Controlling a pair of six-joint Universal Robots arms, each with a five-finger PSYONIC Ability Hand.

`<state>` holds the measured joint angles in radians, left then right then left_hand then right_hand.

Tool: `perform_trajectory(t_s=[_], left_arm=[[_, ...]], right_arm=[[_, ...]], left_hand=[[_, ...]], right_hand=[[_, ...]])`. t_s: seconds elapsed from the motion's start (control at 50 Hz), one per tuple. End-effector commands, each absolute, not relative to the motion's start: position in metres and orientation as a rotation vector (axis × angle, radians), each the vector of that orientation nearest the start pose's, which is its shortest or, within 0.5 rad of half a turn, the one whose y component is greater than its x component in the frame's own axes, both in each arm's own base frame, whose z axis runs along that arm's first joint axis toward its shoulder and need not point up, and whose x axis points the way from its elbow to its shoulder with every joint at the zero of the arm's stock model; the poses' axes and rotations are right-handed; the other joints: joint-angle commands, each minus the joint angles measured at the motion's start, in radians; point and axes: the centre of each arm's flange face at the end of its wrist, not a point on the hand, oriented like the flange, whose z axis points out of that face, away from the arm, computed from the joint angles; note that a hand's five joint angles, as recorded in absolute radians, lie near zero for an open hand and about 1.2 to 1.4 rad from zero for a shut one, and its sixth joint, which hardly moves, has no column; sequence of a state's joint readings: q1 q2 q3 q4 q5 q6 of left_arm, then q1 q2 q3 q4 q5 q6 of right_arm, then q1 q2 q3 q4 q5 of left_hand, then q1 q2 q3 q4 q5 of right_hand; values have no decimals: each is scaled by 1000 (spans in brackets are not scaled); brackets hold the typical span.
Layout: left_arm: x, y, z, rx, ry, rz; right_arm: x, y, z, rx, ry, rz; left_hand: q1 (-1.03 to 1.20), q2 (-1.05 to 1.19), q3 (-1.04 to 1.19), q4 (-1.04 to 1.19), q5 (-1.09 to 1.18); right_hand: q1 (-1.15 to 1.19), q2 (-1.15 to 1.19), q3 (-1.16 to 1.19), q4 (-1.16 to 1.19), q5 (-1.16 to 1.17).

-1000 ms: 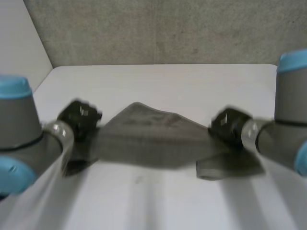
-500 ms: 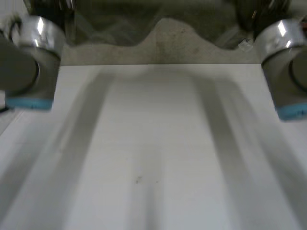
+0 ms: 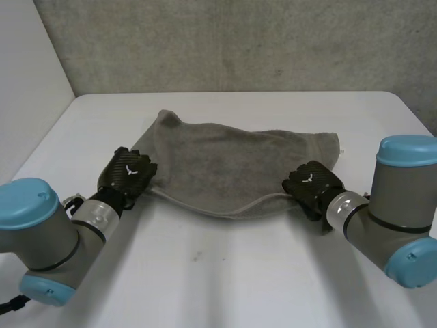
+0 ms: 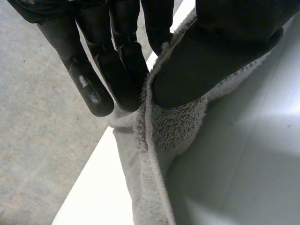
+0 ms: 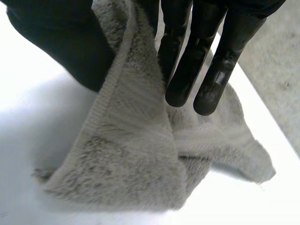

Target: Fold the laundry

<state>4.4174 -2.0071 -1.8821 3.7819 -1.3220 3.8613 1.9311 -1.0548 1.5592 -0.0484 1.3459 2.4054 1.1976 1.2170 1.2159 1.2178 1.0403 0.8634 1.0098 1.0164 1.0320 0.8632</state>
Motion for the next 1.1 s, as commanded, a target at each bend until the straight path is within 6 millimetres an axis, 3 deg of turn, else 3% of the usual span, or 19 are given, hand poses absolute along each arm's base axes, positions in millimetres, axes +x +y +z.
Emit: perform_trajectory(t_s=[0.02, 0.04, 0.08, 0.14, 0.38, 0.42, 0.44, 0.5, 0.52, 0.54, 0.56, 0.58, 0.6, 0.62, 0.86, 0.94, 1.1], left_arm=[[-239, -278, 145, 1284, 1829, -2039], [-239, -278, 145, 1284, 1829, -2039], [-234, -280, 146, 1267, 1836, -2028], [-232, -281, 145, 1263, 1841, -2023], [-233, -275, 140, 1279, 1867, -2007], [-233, -275, 140, 1279, 1869, -2006], [-233, -275, 139, 1280, 1871, -2004], [-233, -275, 138, 1277, 1880, -2004], [-233, -275, 136, 1280, 1883, -1999], [-233, -275, 136, 1280, 1884, -1999], [-233, -276, 137, 1276, 1881, -2000], [-233, -276, 137, 1275, 1881, -2000], [-233, -278, 137, 1269, 1881, -2003], [-233, -280, 137, 1263, 1882, -2004], [-212, -299, 132, 1152, 1952, -1974], [-207, -300, 130, 1124, 1986, -1971], [-205, -297, 126, 1111, 2050, -1955]], right_arm=[[243, -285, 159, -1151, 2322, -1644], [243, -285, 159, -1150, 2323, -1643], [228, -295, 159, -913, 2399, -1612], [215, -303, 159, -764, 2445, -1600], [204, -298, 157, -758, 2498, -1587], [204, -296, 154, -778, 2509, -1571], [201, -294, 152, -787, 2521, -1559], [190, -295, 148, -770, 2541, -1553], [186, -297, 150, -763, 2538, -1563], [186, -297, 150, -762, 2538, -1563], [184, -296, 151, -771, 2533, -1569], [184, -295, 151, -771, 2533, -1569], [185, -293, 152, -794, 2526, -1571], [184, -291, 151, -820, 2527, -1565], [187, -290, 152, -911, 2505, -1606], [187, -290, 152, -932, 2504, -1613], [187, -289, 151, -938, 2506, -1607]], left_hand=[[199, 179, 180, 178, 181], [199, 179, 180, 178, 181], [199, 179, 180, 178, 181], [199, 179, 180, 178, 181], [199, 179, 180, 178, 181], [199, 179, 180, 178, 181], [199, 179, 180, 178, 181], [199, 179, 180, 178, 181], [-86, -105, -104, -106, -103], [-89, -108, -107, -109, -106], [-510, -529, -528, -530, -527], [-514, -534, -533, -535, -532], [-785, -804, -803, -805, -802], [-845, -865, -864, -866, -863], [-664, -683, -682, -684, -681], [-450, -470, -469, -471, -468], [-476, -495, -494, -496, -493]], right_hand=[[-118, -264, -270, -286, -292], [-118, -264, -271, -286, -292], [-188, -335, -341, -357, -362], [-174, -320, -327, -342, -348], [-27, -173, -180, -195, -201], [114, -32, -39, -54, -60], [472, 325, 319, 303, 297], [533, 386, 380, 364, 359], [533, 386, 380, 364, 359], [533, 386, 380, 364, 359], [533, 386, 380, 364, 359], [533, 386, 380, 364, 359], [533, 386, 380, 364, 359], [533, 386, 380, 364, 359], [533, 386, 380, 364, 359], [533, 386, 380, 364, 359], [533, 386, 380, 364, 359]])
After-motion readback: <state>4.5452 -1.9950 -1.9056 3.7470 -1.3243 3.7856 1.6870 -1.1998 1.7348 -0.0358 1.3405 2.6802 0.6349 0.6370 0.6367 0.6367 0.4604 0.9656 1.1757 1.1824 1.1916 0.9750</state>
